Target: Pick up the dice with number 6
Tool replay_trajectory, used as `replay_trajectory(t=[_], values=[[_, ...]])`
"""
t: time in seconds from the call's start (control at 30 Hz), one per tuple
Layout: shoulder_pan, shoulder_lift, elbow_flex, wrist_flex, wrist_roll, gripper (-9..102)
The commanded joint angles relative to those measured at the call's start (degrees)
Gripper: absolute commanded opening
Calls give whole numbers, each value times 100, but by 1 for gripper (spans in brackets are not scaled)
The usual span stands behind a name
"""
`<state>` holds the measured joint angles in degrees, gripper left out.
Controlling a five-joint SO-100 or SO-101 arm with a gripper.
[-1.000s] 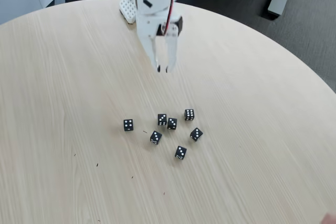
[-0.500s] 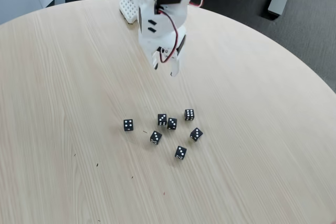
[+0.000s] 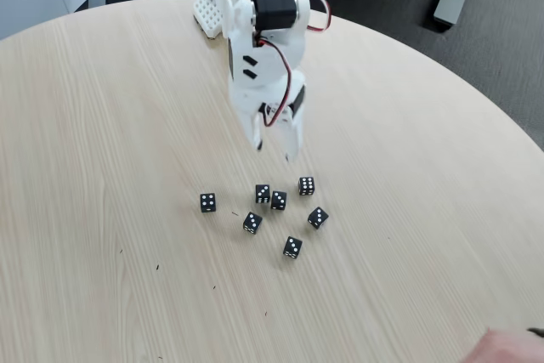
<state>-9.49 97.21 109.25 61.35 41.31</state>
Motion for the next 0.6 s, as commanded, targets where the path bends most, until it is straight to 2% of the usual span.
replay_trajectory(t=[0.0, 0.13, 0.4, 0.57], values=[[44, 18, -97, -466, -44, 18], [44, -35, -79, -826, -176, 19], [44, -1248, -167, -940, -114, 20], [44, -1441, -167, -940, -70, 21]])
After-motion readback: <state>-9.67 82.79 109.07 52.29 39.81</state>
